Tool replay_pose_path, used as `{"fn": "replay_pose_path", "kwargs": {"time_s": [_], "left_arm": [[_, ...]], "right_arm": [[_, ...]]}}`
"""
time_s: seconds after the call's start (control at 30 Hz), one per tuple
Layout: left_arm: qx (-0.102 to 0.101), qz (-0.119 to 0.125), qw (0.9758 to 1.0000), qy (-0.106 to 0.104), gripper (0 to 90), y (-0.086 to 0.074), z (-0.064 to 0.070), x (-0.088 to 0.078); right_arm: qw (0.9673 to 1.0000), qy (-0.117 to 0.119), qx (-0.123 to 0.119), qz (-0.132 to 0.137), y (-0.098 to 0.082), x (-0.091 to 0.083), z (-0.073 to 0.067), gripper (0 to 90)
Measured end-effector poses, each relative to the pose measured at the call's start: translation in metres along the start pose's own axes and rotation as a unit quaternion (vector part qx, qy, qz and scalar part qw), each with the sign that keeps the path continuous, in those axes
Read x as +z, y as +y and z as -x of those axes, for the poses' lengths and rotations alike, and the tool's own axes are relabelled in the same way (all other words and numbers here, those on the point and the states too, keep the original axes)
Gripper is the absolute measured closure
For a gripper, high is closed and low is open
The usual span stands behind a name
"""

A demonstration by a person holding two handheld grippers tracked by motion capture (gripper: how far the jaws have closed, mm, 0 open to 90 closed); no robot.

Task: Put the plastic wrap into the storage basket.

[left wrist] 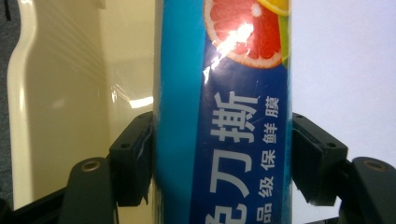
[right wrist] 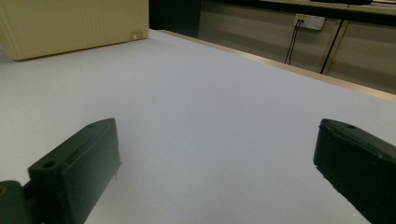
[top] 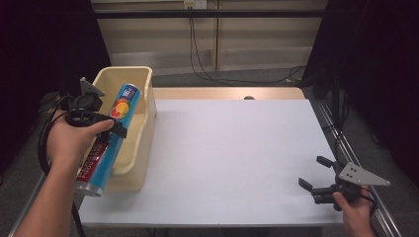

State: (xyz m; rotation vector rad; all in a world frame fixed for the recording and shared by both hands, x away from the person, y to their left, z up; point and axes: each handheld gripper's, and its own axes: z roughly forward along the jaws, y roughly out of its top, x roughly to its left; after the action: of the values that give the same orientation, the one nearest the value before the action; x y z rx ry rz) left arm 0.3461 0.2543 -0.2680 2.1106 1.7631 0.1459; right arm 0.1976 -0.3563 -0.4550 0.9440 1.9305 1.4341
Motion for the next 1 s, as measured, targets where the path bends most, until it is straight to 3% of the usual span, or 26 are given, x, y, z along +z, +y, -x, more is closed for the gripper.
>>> {"fn": "replay_pose_path", "kwargs": {"time_s": [0.47, 0.63, 0.77, 0.8, 0.83, 0.87, 0.93, 1.0], "left_arm": [[-0.028, -0.012, 0.9995, 0.010, 32.0, 0.001, -0.005, 0.011], [-0.028, -0.017, 0.9994, 0.010, 31.9, 0.001, -0.005, 0.013], [-0.028, 0.002, 0.9995, 0.012, 31.8, 0.004, -0.004, 0.007], [-0.028, 0.020, 0.9994, 0.003, 37.8, 0.006, -0.003, 0.000], [-0.032, 0.030, 0.9989, -0.018, 42.6, 0.008, -0.002, -0.006], [-0.029, 0.030, 0.9988, -0.025, 41.6, 0.010, -0.001, -0.010], [-0.021, 0.011, 0.9997, -0.011, 37.2, 0.012, 0.005, -0.010], [-0.014, 0.013, 0.9996, -0.023, 34.8, 0.013, 0.012, -0.008]], "right_arm": [[1.0000, -0.001, 0.000, 0.000, 0.000, -0.001, 0.000, 0.0], [1.0000, -0.001, -0.001, 0.000, 0.000, 0.000, 0.000, 0.0], [1.0000, 0.001, -0.001, 0.000, 0.000, 0.000, 0.000, 0.0], [1.0000, 0.000, -0.001, -0.001, 0.000, 0.001, 0.000, 0.0], [1.0000, 0.000, -0.001, -0.001, 0.000, 0.001, 0.000, 0.0], [1.0000, 0.000, -0.001, 0.000, 0.000, 0.001, 0.000, 0.0], [1.0000, 0.000, -0.002, -0.001, 0.000, 0.000, 0.000, 0.0], [1.0000, 0.001, -0.003, 0.000, 0.001, 0.000, 0.000, 0.0]]}}
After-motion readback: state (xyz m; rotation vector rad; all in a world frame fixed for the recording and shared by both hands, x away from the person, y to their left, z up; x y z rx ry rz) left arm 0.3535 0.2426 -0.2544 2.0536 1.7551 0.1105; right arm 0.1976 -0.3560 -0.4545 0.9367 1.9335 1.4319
